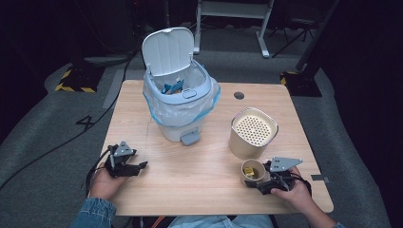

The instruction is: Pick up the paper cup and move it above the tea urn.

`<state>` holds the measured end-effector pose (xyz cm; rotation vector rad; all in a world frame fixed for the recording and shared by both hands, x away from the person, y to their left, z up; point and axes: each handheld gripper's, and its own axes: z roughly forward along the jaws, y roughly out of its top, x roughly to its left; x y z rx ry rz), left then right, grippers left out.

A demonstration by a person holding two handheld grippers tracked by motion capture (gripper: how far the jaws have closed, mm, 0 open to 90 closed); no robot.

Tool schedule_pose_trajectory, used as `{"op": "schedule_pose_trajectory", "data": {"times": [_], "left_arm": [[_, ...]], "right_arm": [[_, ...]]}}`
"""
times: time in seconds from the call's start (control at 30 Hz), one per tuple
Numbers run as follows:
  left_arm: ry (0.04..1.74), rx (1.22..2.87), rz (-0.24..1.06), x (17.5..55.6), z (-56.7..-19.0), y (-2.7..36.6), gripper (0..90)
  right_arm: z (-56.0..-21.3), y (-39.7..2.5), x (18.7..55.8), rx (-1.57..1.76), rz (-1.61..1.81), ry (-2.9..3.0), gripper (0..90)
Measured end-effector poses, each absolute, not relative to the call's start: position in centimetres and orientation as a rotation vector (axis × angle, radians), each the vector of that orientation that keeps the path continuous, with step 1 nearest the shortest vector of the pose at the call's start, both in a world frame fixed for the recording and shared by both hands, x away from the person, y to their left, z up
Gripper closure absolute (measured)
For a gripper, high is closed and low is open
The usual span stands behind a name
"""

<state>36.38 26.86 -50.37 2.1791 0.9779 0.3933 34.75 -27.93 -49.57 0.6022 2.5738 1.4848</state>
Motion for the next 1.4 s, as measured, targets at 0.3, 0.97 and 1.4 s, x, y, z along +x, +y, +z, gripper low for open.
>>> {"op": "schedule_pose_trajectory", "data": {"times": [0.3,0.97,1.4], "left_arm": [[0.977,2.18,0.393,36.4,-50.4,26.9,29.8],[0.995,2.176,0.401,36.9,-50.4,26.6,29.0],[1.006,2.172,0.396,37.0,-50.4,26.5,26.8]], "right_arm": [[-47.6,-29.3,34.6,0.657,1.487,2.531,30.0],[-42.1,-33.5,34.8,0.804,1.389,2.403,30.2],[-39.2,-34.9,35.8,0.884,1.367,2.338,30.2]]}}
